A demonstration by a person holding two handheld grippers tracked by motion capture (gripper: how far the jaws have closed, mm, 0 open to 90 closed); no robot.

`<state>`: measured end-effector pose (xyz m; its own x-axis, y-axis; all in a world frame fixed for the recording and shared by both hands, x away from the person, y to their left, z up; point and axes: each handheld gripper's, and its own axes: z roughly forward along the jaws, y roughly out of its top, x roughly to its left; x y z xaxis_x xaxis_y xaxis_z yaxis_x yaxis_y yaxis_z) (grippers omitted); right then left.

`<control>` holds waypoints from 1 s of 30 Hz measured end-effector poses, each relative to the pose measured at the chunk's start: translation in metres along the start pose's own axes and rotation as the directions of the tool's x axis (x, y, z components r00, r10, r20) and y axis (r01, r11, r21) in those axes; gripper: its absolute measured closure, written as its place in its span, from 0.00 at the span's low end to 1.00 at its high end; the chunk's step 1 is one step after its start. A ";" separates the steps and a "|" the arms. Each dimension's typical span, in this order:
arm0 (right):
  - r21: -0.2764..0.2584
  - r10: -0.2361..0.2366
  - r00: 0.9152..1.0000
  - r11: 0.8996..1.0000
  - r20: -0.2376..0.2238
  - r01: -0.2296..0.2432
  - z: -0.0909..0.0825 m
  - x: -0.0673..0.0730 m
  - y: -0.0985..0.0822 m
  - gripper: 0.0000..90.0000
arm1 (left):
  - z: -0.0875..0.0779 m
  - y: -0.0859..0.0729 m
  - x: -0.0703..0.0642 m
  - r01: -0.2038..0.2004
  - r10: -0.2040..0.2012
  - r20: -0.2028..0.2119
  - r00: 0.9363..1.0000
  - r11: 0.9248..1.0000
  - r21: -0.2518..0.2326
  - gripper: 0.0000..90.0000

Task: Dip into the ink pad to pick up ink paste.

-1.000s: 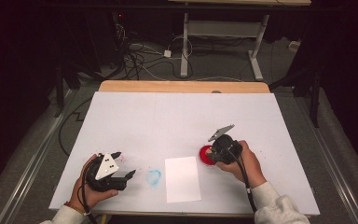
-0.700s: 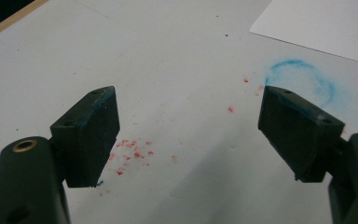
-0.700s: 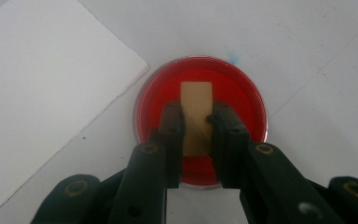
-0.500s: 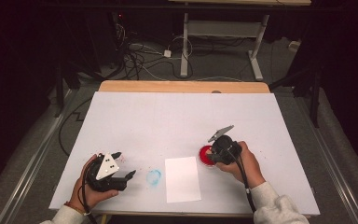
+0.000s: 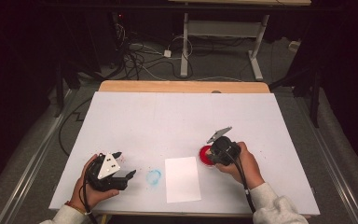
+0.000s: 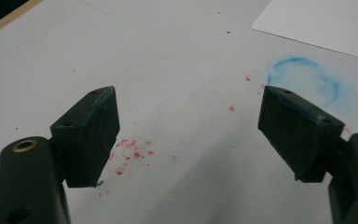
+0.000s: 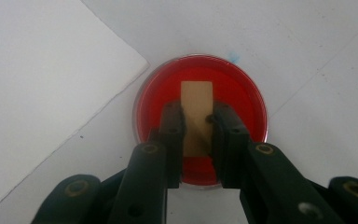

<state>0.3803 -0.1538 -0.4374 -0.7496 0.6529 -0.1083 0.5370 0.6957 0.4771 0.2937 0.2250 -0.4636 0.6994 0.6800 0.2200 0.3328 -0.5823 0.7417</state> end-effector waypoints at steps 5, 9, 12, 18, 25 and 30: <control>-0.003 0.011 1.000 1.000 -0.010 -0.011 0.000 -0.002 -0.001 0.85 | 0.000 0.000 0.000 0.000 0.000 -0.002 1.000 1.000 0.000 0.22; -0.004 0.016 1.000 1.000 -0.016 -0.016 0.001 -0.003 -0.001 0.85 | 0.001 0.001 -0.001 -0.001 0.001 -0.007 1.000 1.000 0.004 0.22; -0.002 0.021 1.000 1.000 -0.017 -0.021 0.001 -0.003 -0.001 0.85 | 0.001 0.001 -0.001 0.000 0.000 -0.009 1.000 1.000 0.007 0.22; -0.010 0.033 0.999 0.999 -0.043 -0.034 -0.002 -0.006 -0.002 0.85 | 0.000 0.001 -0.001 0.004 -0.004 -0.015 1.000 1.000 0.008 0.22; -0.105 0.008 1.000 0.994 -0.020 -0.010 -0.033 -0.009 0.003 0.85 | -0.001 0.000 0.001 -0.004 0.004 -0.027 1.000 1.000 0.007 0.22; -0.152 -0.002 1.000 0.988 -0.012 0.000 -0.057 -0.008 0.007 0.84 | -0.002 -0.001 -0.001 0.008 -0.008 -0.019 1.000 1.000 0.010 0.22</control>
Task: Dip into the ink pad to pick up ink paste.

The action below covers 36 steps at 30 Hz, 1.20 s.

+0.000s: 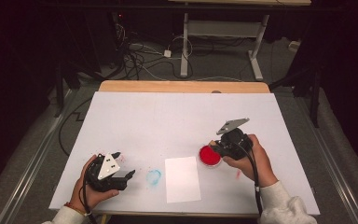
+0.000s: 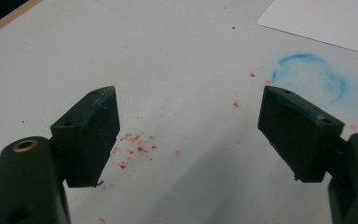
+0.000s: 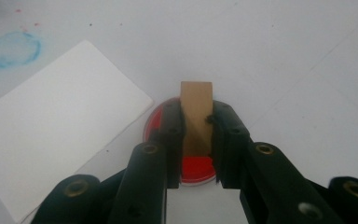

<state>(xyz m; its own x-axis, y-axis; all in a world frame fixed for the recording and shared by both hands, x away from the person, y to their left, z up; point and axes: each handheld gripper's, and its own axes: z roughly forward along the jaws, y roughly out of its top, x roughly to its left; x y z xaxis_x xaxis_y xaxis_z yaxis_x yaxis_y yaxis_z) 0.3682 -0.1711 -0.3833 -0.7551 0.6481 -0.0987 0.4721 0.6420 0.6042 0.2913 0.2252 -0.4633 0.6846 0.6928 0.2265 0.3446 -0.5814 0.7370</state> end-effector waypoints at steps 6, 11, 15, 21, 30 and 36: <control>-0.043 -0.010 1.000 0.999 -0.004 0.010 -0.018 -0.003 0.005 0.84 | 0.000 0.000 0.000 -0.004 0.004 0.001 1.000 1.000 0.000 0.22; -0.040 -0.021 1.000 0.999 0.000 0.021 -0.018 0.000 0.007 0.84 | 0.000 0.001 0.000 -0.008 0.008 0.004 1.000 1.000 -0.001 0.22; 0.005 -0.026 1.000 1.000 -0.009 0.026 -0.003 0.001 0.004 0.84 | 0.000 0.001 -0.001 -0.012 0.012 0.006 1.000 1.000 -0.004 0.22; 0.085 -0.022 1.000 0.996 -0.013 0.023 0.026 0.002 -0.003 0.84 | 0.000 0.000 0.000 -0.012 0.012 0.008 1.000 1.000 -0.004 0.22; 0.183 -0.022 1.000 0.983 -0.013 0.024 0.054 0.005 -0.009 0.84 | 0.001 -0.001 0.000 -0.016 0.016 0.010 1.000 1.000 0.002 0.22; 0.178 -0.010 1.000 0.984 -0.023 0.014 0.056 0.003 -0.011 0.85 | 0.001 0.000 -0.001 -0.019 0.019 0.009 1.000 1.000 0.005 0.22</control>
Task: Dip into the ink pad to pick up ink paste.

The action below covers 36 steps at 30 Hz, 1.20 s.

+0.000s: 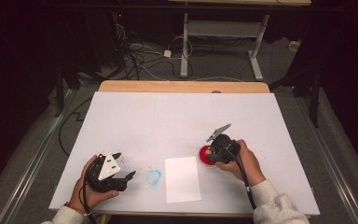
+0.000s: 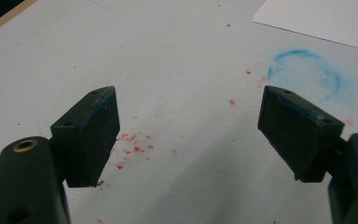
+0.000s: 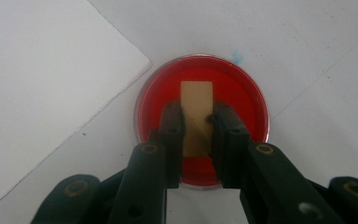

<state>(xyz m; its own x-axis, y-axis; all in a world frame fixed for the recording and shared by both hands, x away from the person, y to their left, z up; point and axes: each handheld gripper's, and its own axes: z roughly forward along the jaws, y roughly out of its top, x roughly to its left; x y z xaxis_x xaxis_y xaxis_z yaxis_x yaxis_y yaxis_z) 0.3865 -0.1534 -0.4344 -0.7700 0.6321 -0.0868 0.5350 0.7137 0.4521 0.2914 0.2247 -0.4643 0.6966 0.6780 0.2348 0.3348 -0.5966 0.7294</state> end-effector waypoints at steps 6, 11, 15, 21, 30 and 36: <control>0.003 -0.002 1.000 1.000 0.004 0.002 0.001 0.001 0.000 0.85 | 0.000 0.001 -0.001 -0.005 0.005 0.001 1.000 1.000 0.002 0.22; 0.010 -0.019 1.000 1.000 0.025 0.019 0.001 0.004 0.001 0.85 | 0.001 0.001 -0.001 -0.007 0.007 0.002 1.000 1.000 0.003 0.22; 0.008 -0.006 1.000 1.000 0.009 0.006 0.001 0.002 0.000 0.85 | 0.001 0.001 -0.001 -0.009 0.009 0.001 1.000 1.000 0.007 0.22; 0.028 -0.038 0.998 0.999 0.044 0.037 0.001 0.006 0.003 0.85 | 0.001 0.001 -0.001 -0.010 0.010 0.001 1.000 1.000 0.008 0.22; 0.025 -0.033 0.999 0.999 0.043 0.032 0.002 0.006 0.002 0.84 | 0.001 0.001 -0.001 -0.011 0.011 0.001 1.000 1.000 0.006 0.22; 0.007 -0.023 1.000 1.000 0.015 0.023 0.002 0.003 -0.001 0.84 | -0.001 0.001 0.000 -0.006 0.006 -0.004 1.000 1.000 0.000 0.22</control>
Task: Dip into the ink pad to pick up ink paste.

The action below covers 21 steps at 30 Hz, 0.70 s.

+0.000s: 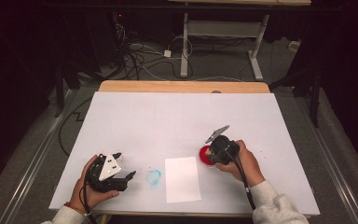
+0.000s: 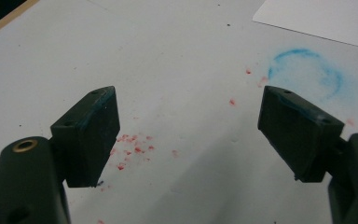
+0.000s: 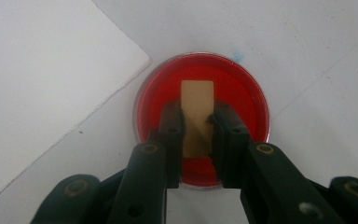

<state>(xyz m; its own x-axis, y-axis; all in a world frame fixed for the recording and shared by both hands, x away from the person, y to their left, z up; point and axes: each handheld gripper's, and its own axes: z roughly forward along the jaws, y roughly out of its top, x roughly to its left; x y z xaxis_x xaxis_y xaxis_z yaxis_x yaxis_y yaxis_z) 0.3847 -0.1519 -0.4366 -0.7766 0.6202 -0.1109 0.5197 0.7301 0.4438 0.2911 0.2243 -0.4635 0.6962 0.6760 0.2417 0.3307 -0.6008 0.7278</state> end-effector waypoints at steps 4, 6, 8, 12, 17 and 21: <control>-0.022 0.007 1.000 1.000 -0.023 -0.007 0.000 -0.004 -0.002 0.84 | -0.001 0.000 0.001 0.002 -0.002 -0.003 1.000 1.000 -0.006 0.22; -0.017 0.005 1.000 1.000 -0.018 -0.005 -0.001 -0.003 -0.002 0.84 | -0.001 -0.001 0.002 0.003 -0.003 -0.003 1.000 1.000 -0.007 0.22; -0.023 -0.005 1.000 1.000 -0.018 0.005 -0.001 -0.004 -0.003 0.84 | -0.001 -0.001 0.002 0.007 -0.007 -0.004 1.000 1.000 -0.007 0.22; -0.031 0.004 1.000 0.999 -0.026 -0.005 -0.003 -0.005 -0.004 0.84 | -0.001 0.000 0.003 0.009 -0.009 -0.005 1.000 1.000 -0.012 0.22; -0.072 0.019 1.000 0.997 -0.011 -0.020 -0.015 -0.008 -0.003 0.84 | -0.001 -0.002 0.005 0.016 -0.016 -0.005 1.000 1.000 -0.010 0.22; -0.105 0.007 1.000 0.994 0.005 -0.007 -0.026 -0.011 -0.002 0.84 | -0.002 -0.003 0.006 0.024 -0.024 -0.011 1.000 1.000 -0.008 0.22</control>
<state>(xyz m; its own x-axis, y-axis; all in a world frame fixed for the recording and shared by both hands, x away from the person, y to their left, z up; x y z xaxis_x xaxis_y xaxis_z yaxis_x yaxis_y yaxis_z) 0.3829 -0.1672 -0.4134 -0.7708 0.6270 -0.1125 0.4847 0.6919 0.5351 0.2928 0.2306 -0.4626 0.6810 0.6950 0.2308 0.3423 -0.5807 0.7387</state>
